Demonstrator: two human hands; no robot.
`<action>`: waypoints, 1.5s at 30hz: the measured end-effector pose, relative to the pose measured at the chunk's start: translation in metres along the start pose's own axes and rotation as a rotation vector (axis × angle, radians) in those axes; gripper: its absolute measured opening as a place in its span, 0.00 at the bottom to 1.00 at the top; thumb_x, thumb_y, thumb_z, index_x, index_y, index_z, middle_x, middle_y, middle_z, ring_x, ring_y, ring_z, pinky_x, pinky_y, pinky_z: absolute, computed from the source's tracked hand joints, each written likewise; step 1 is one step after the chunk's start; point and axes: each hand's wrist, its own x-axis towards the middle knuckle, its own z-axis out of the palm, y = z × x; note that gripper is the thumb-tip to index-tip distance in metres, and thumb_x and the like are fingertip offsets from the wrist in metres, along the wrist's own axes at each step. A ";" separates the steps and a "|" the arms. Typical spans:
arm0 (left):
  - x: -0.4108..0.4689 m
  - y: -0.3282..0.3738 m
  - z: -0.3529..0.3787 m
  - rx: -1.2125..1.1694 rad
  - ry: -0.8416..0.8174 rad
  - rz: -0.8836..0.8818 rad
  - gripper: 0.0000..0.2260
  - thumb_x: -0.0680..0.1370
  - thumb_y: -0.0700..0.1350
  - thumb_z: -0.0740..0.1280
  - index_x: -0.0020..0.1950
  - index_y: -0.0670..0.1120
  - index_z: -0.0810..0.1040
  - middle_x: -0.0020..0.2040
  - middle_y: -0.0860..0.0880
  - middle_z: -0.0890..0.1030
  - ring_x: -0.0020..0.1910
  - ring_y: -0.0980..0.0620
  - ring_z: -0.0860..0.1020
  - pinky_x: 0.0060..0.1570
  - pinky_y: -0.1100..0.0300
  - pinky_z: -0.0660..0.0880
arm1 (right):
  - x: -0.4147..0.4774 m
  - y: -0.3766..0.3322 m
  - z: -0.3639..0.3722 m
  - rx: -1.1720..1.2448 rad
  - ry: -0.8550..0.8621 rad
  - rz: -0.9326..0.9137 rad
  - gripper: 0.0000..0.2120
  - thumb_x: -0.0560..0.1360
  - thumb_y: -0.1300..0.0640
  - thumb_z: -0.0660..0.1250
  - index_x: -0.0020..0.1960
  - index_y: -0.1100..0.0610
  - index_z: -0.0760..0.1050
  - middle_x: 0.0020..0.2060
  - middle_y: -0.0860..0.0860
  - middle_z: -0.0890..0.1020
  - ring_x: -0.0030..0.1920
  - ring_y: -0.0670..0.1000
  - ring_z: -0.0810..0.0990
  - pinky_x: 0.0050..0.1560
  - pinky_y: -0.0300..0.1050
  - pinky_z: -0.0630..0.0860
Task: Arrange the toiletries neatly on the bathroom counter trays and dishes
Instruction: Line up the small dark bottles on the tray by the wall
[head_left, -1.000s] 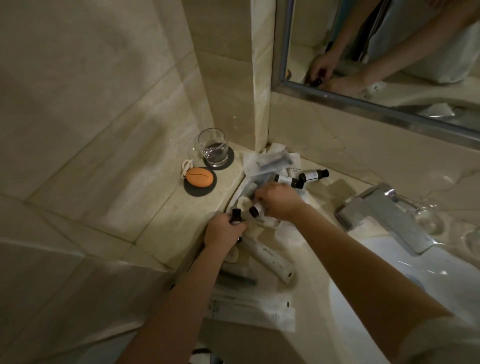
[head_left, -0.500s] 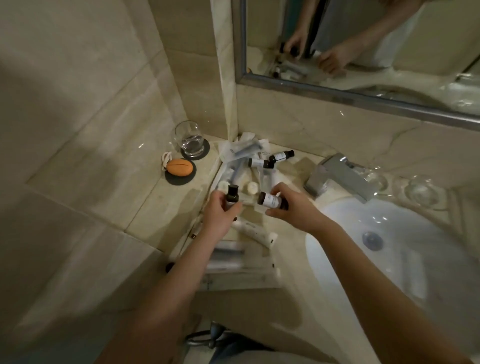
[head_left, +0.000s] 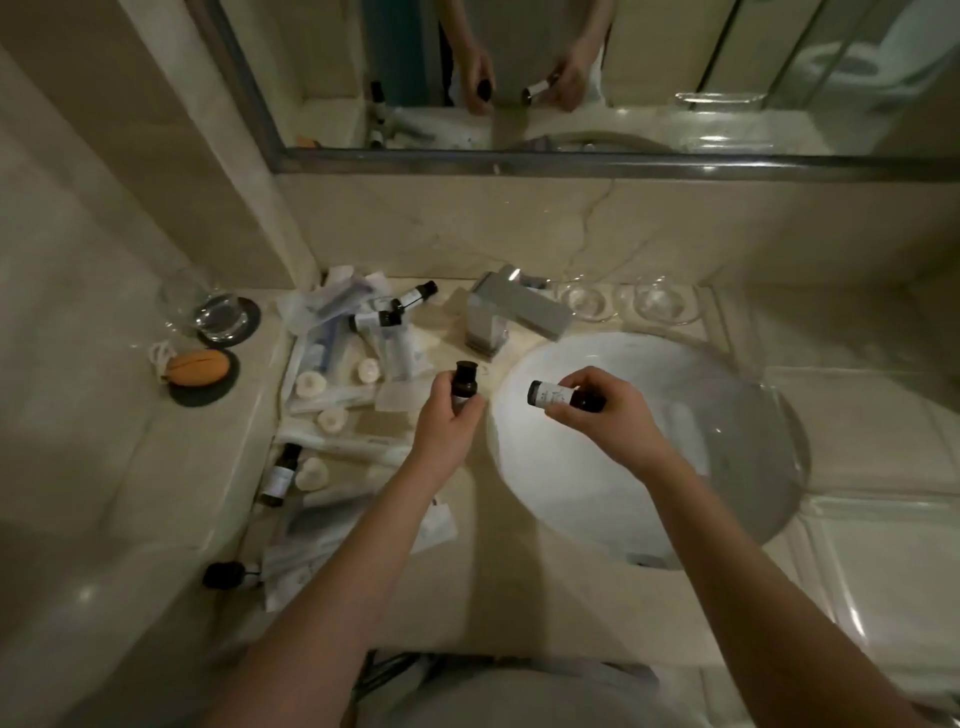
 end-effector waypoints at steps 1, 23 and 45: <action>0.000 0.007 0.012 -0.005 -0.007 0.011 0.11 0.80 0.44 0.60 0.61 0.46 0.68 0.46 0.49 0.76 0.45 0.51 0.76 0.47 0.55 0.74 | 0.000 0.005 -0.012 0.016 0.037 0.008 0.10 0.67 0.55 0.76 0.44 0.53 0.77 0.36 0.48 0.78 0.34 0.46 0.74 0.34 0.37 0.70; 0.078 0.116 0.269 0.089 -0.037 0.148 0.13 0.72 0.40 0.72 0.55 0.42 0.80 0.44 0.49 0.78 0.44 0.53 0.75 0.37 0.76 0.70 | 0.077 0.106 -0.254 0.154 0.353 0.096 0.15 0.67 0.61 0.75 0.53 0.57 0.78 0.43 0.52 0.80 0.37 0.49 0.75 0.38 0.35 0.71; 0.162 0.161 0.383 0.325 -0.230 0.160 0.21 0.70 0.37 0.73 0.62 0.42 0.76 0.57 0.44 0.80 0.57 0.48 0.78 0.54 0.62 0.71 | 0.148 0.164 -0.333 -0.160 0.309 0.049 0.24 0.68 0.61 0.74 0.62 0.55 0.74 0.55 0.53 0.77 0.45 0.50 0.74 0.44 0.40 0.68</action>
